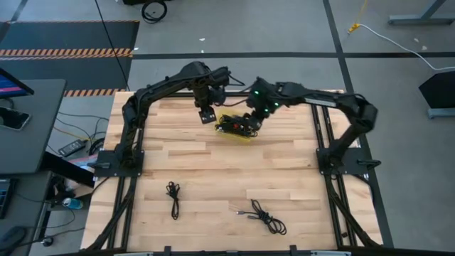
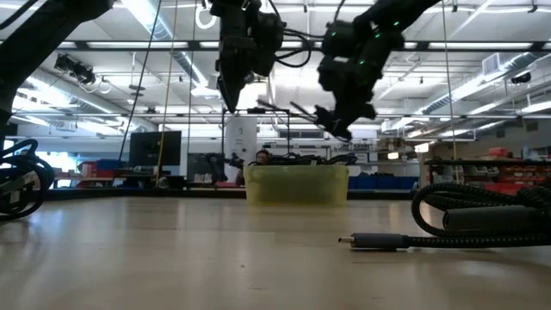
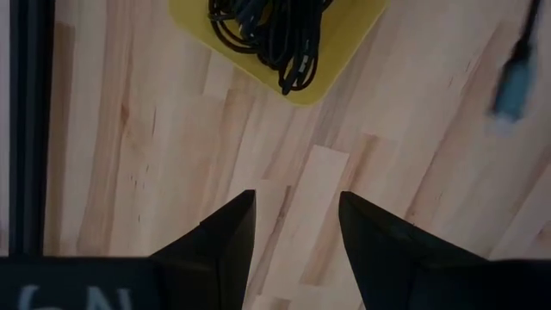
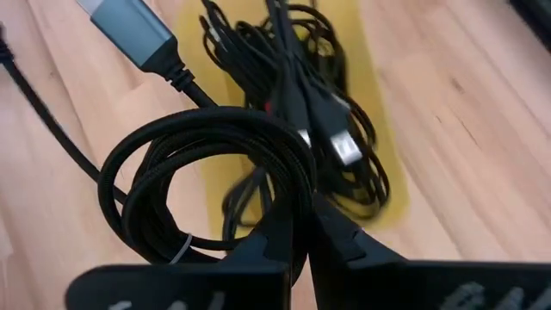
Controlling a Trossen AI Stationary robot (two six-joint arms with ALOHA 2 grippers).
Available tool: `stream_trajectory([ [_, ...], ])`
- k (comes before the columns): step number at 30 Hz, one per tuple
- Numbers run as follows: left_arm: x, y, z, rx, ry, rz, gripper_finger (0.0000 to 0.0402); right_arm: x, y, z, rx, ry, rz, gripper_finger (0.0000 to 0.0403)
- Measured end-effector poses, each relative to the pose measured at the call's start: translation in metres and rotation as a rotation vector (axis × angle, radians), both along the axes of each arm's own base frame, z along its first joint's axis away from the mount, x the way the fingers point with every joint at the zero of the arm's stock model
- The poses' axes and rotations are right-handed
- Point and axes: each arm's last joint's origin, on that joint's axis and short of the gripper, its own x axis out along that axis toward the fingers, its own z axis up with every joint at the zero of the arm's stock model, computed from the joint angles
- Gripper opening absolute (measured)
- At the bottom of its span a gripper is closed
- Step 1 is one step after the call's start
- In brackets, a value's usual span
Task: Pick and place USB-C Cables
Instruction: Put the black charger cable into the yellow bin
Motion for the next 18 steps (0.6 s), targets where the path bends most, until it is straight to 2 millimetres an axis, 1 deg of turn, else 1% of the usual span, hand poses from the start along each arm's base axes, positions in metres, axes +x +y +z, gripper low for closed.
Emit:
stream_trajectory([
  [5,-0.001,0.001,0.0,0.0,0.002,0.001,0.0176,0.03,-0.015,-0.018,0.037,0.014,0.105,0.0018],
  [8,-0.001,0.0,0.0,-0.003,0.008,0.0,0.0176,0.041,-0.02,-0.033,0.066,0.038,0.147,0.0018],
  [10,-0.001,0.0,0.0,-0.004,0.01,0.001,0.0176,0.042,-0.02,-0.042,0.084,0.07,0.162,0.0018],
  [13,-0.001,0.0,0.0,-0.002,0.006,0.004,0.0176,0.038,-0.02,-0.051,0.088,0.162,0.177,0.0018],
  [16,0.0,0.001,0.0,0.002,-0.003,0.003,0.0176,0.032,-0.022,-0.052,0.045,0.241,0.172,0.0018],
  [18,0.0,0.001,0.0,0.001,-0.003,0.003,0.0176,0.03,-0.025,-0.051,0.029,0.255,0.16,0.0018],
])
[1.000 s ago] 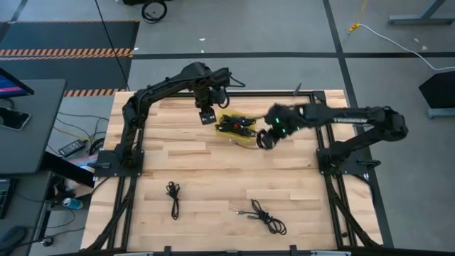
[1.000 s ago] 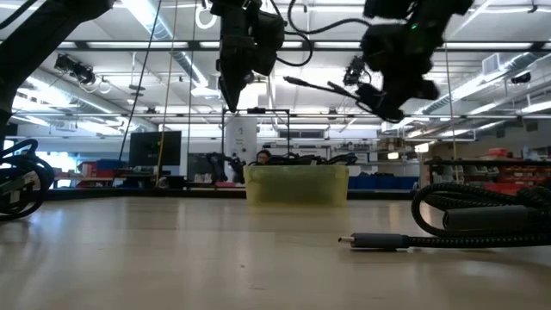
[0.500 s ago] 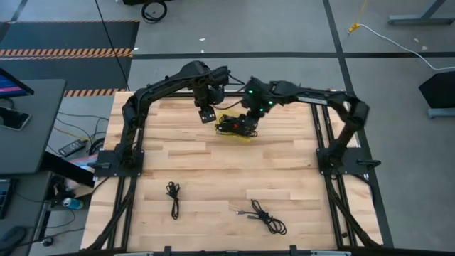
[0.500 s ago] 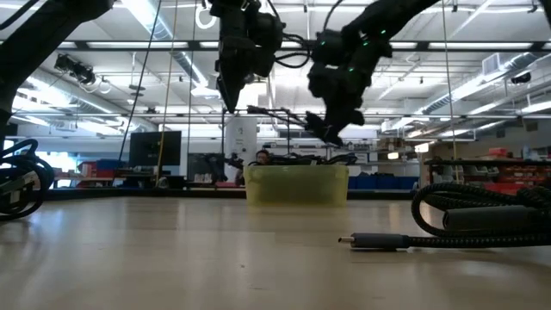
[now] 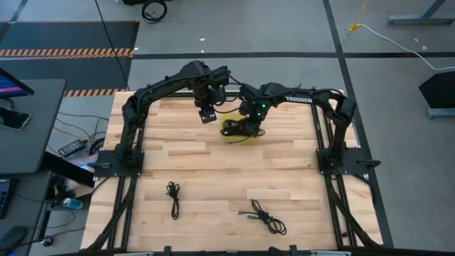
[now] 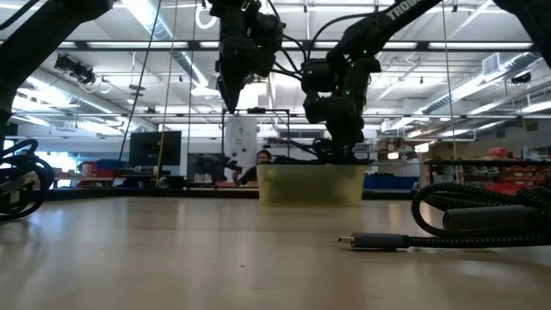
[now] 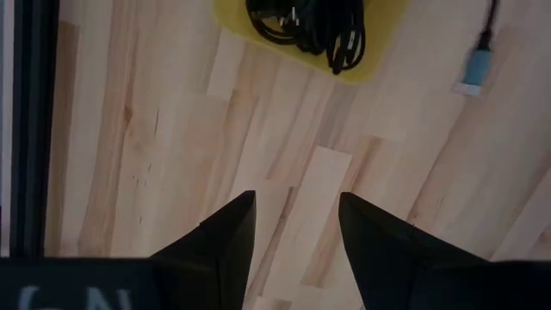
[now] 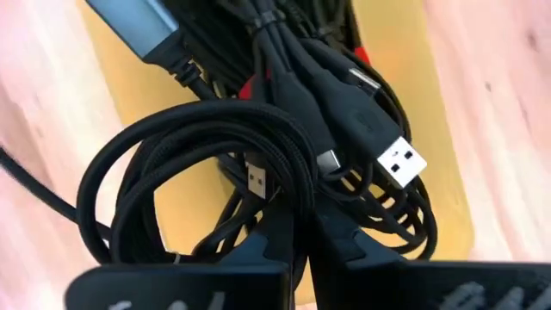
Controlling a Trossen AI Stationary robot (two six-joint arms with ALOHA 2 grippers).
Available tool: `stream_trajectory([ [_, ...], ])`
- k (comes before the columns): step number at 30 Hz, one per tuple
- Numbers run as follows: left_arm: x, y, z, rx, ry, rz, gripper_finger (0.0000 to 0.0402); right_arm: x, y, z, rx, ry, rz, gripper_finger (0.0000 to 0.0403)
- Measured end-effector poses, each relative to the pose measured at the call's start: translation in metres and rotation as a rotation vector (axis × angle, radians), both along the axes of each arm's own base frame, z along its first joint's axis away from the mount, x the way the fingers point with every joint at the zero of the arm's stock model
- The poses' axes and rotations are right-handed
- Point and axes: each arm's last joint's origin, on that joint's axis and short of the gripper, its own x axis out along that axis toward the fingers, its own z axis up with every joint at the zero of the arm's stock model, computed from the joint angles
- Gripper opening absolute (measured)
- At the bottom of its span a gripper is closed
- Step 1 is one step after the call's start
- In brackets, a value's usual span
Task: Pick and place USB-C Cables
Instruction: Put the black charger cable into the yellow bin
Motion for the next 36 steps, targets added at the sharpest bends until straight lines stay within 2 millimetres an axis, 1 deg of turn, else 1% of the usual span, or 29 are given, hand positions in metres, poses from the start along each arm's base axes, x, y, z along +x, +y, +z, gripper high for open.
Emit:
stream_trajectory([
  [2,0.0,0.0,0.0,0.001,-0.002,-0.002,0.0176,-0.003,-0.003,0.002,-0.021,0.007,-0.014,0.0018],
  [6,0.0,0.0,0.0,0.001,-0.002,-0.002,0.0176,-0.01,-0.008,0.006,-0.116,0.063,-0.05,0.0018],
  [10,0.0,0.0,0.0,0.0,-0.002,-0.003,0.0176,-0.014,-0.01,0.011,-0.132,0.069,-0.066,0.0018],
  [16,0.0,0.0,0.0,-0.001,0.001,-0.002,0.0176,-0.015,-0.009,0.015,-0.142,0.058,-0.066,0.0019],
  [22,0.0,0.0,0.0,-0.001,0.002,-0.002,0.0176,-0.014,-0.007,0.015,-0.146,0.053,-0.036,0.0078],
  [24,0.0,0.0,0.0,-0.002,0.002,-0.002,0.0176,-0.013,-0.007,0.015,-0.147,0.052,-0.036,0.009],
  [31,0.0,0.0,0.0,-0.001,0.002,-0.002,0.0176,-0.013,-0.009,0.018,-0.169,0.053,-0.034,0.01],
  [33,0.0,0.0,0.0,-0.001,0.002,-0.002,0.0176,-0.011,-0.01,0.024,-0.201,0.056,-0.033,0.0101],
  [36,0.0,0.0,0.0,-0.001,0.001,-0.002,0.0176,-0.009,-0.013,0.039,-0.252,0.06,-0.034,0.0101],
])
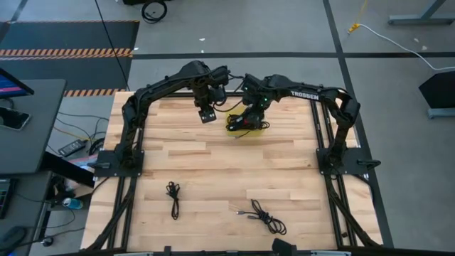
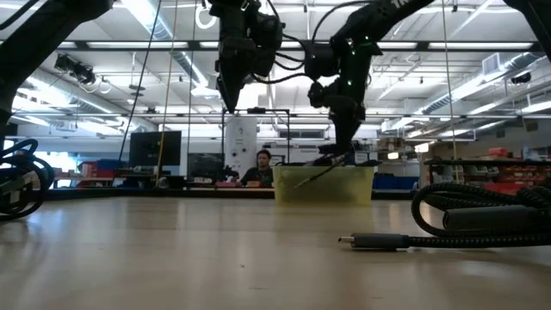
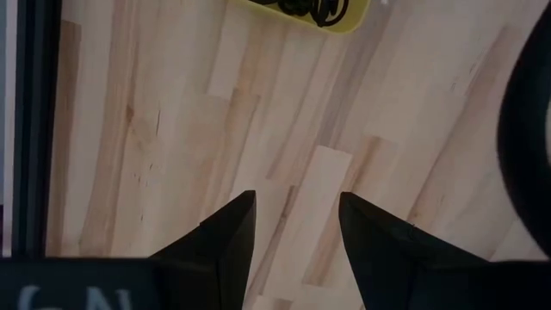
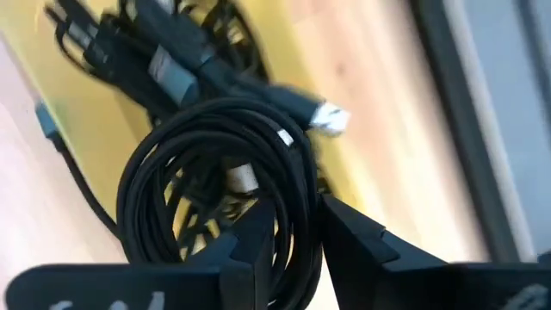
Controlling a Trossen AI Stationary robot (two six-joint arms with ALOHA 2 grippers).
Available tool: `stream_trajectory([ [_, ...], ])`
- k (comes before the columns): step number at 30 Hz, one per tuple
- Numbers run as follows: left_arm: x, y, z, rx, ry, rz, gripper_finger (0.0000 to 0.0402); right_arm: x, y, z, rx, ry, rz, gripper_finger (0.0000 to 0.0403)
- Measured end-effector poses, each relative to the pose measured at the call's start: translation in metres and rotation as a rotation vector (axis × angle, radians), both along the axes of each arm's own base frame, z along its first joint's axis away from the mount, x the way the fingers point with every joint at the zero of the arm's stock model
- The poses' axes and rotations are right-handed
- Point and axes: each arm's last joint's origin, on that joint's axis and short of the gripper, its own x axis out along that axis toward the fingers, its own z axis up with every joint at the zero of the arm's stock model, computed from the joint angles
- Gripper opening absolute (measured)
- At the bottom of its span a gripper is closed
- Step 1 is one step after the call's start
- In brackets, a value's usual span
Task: Pick and place USB-C Cables
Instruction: Put the black charger cable into the yellow bin
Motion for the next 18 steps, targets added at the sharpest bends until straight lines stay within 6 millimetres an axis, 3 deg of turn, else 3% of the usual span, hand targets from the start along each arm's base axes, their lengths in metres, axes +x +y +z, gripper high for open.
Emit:
stream_trajectory([
  [8,0.0,0.0,0.0,0.0,-0.001,0.001,0.0176,0.007,-0.007,0.042,-0.064,-0.097,-0.004,0.0102],
  [12,0.0,0.0,0.0,0.0,-0.001,0.0,0.0176,0.005,-0.008,0.04,-0.039,-0.097,-0.025,0.0102],
  [18,0.0,0.0,0.0,0.0,0.0,0.0,0.0176,0.0,-0.005,0.021,0.008,-0.046,-0.047,0.0102],
])
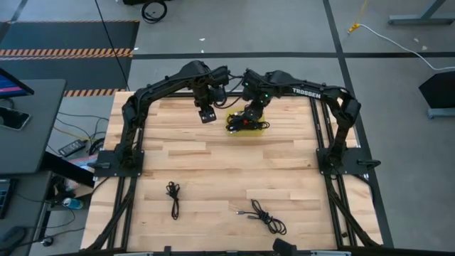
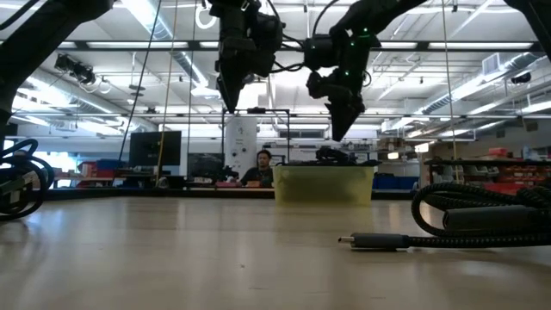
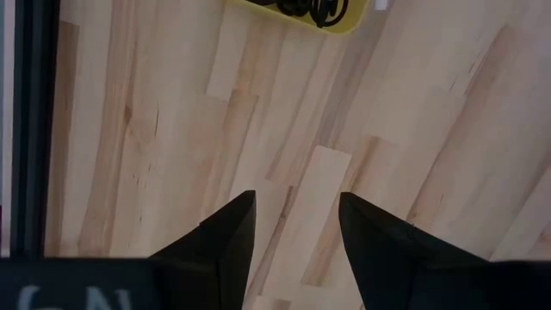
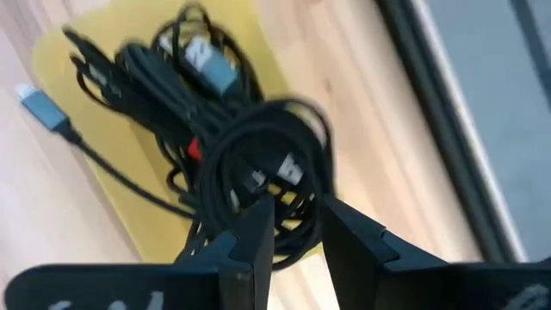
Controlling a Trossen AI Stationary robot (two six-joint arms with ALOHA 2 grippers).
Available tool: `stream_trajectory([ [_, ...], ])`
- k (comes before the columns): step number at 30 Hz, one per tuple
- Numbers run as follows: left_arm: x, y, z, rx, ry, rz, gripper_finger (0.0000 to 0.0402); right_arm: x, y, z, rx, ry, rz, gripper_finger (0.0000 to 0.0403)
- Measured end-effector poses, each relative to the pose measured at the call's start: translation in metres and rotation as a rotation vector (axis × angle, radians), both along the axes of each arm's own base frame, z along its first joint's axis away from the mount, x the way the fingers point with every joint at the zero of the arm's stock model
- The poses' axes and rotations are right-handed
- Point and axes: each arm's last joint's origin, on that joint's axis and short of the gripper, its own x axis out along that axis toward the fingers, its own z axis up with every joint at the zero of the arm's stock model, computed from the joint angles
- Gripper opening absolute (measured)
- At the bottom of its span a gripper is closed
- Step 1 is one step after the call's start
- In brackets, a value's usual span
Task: Pick and place USB-C Cables
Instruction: Put the black charger cable into the yellow bin
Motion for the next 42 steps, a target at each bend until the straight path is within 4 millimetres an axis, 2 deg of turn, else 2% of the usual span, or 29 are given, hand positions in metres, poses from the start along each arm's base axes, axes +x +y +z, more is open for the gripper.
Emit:
stream_trajectory([
  [6,0.0,0.0,0.0,0.0,0.0,0.006,0.0176,-0.002,0.005,-0.007,0.022,0.033,-0.008,0.0103],
  [11,-0.001,0.002,0.0,0.0,-0.001,0.01,0.0176,-0.018,0.013,0.007,-0.012,0.115,-0.033,0.0103],
  [14,-0.001,0.002,0.0,0.0,0.0,0.011,0.0176,-0.04,0.017,0.02,-0.036,0.22,-0.074,0.0103],
  [19,-0.001,0.002,0.0,-0.002,0.0,0.03,0.0176,-0.094,0.025,0.058,-0.108,0.322,-0.255,0.0103],
  [26,0.002,-0.005,0.0,-0.013,0.001,0.098,0.0176,-0.166,0.061,0.118,-0.198,0.095,-0.481,0.0103],
  [30,0.01,-0.022,0.001,-0.064,-0.014,0.13,0.0176,-0.201,0.086,0.141,-0.246,-0.065,-0.566,0.0103],
  [34,0.02,-0.049,0.002,-0.076,-0.009,0.145,0.0176,-0.228,0.107,0.154,-0.285,-0.187,-0.597,0.0103],
  [38,0.03,-0.083,0.002,-0.085,0.003,0.186,0.0176,-0.246,0.121,0.16,-0.31,-0.257,-0.606,0.0103],
  [42,0.038,-0.126,0.002,-0.046,0.018,0.201,0.0176,-0.256,0.129,0.162,-0.331,-0.279,-0.583,0.0102],
])
